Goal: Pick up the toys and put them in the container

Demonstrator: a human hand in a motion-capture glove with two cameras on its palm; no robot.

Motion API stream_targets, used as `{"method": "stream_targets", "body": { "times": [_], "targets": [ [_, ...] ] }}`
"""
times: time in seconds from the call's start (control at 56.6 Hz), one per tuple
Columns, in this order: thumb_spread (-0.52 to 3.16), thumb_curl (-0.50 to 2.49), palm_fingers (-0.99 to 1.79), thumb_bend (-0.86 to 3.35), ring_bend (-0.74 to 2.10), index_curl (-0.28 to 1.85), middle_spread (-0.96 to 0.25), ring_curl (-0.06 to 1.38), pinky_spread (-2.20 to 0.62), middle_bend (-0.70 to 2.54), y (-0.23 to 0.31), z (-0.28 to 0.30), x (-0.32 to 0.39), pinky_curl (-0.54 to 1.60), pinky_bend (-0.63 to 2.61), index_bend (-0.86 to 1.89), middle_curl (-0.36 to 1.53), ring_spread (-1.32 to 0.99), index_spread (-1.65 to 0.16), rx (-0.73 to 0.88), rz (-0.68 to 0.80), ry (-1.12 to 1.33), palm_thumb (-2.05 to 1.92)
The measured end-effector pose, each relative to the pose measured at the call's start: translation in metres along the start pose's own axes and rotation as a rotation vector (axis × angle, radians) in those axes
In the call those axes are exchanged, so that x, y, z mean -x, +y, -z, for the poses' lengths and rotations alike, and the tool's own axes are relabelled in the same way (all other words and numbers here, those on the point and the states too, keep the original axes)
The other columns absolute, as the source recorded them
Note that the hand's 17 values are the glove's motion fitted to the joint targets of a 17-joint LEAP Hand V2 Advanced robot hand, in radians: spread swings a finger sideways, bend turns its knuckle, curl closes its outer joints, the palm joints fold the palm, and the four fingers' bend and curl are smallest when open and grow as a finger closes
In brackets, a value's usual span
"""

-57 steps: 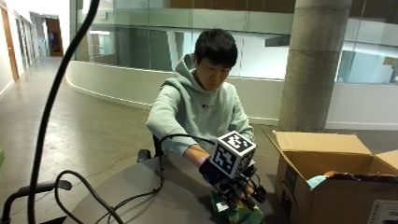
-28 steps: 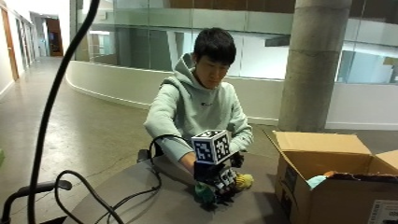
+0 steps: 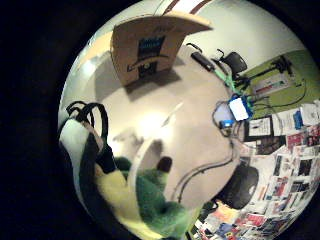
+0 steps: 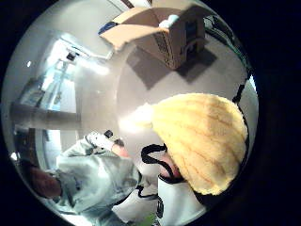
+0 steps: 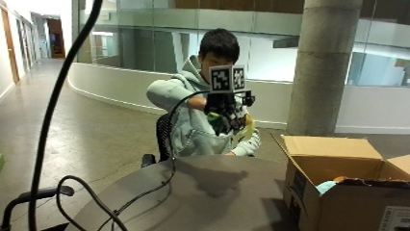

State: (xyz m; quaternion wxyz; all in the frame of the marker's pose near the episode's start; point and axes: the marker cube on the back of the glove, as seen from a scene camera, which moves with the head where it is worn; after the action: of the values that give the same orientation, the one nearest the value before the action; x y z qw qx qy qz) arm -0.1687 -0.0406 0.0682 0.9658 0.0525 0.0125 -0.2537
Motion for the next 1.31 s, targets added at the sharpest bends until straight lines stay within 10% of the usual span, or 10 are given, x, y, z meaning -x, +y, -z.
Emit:
{"method": "stream_targets", "body": {
  "times": [0.318,0.618,0.689,0.759,0.795,0.971,1.307],
  "targets": [
    [0.99,0.72,1.10,-0.01,1.53,0.88,-0.14,0.59,-0.35,1.48,-0.087,0.120,0.026,0.69,1.01,1.16,0.76,-0.24,-0.12,-0.209,-0.288,-0.003,0.46],
    [1.06,0.71,1.04,-0.03,1.49,0.90,-0.14,0.57,-0.35,1.48,-0.186,0.109,0.035,0.71,0.97,1.07,0.74,-0.24,-0.13,-0.266,-0.547,-0.317,0.40],
    [1.15,0.63,0.65,-0.06,1.42,0.87,-0.14,0.56,-0.33,1.36,-0.199,0.095,0.049,0.71,0.94,0.87,0.71,-0.23,-0.14,-0.107,-0.560,-0.440,0.26],
    [1.18,0.56,-0.60,-0.06,1.06,0.81,-0.07,0.51,-0.21,0.83,-0.206,0.089,0.056,0.77,1.16,0.51,0.57,-0.14,-0.14,-0.042,-0.542,-0.512,0.17],
    [1.18,0.54,-0.72,-0.06,0.82,0.70,-0.03,0.42,-0.16,0.64,-0.210,0.088,0.058,0.70,1.14,0.37,0.50,-0.11,-0.15,-0.043,-0.530,-0.534,0.13],
    [1.14,0.45,-0.48,-0.05,0.31,0.44,0.06,0.21,-0.01,0.19,-0.211,0.088,0.063,0.54,0.88,0.07,0.34,-0.01,-0.17,-0.015,-0.500,-0.626,0.00],
    [1.13,0.37,-0.33,-0.03,0.16,0.28,0.07,0.19,0.05,0.11,-0.177,0.101,0.056,0.43,0.72,0.08,0.25,0.03,-0.16,-0.125,-0.527,-0.578,-0.01]
  ]
}}
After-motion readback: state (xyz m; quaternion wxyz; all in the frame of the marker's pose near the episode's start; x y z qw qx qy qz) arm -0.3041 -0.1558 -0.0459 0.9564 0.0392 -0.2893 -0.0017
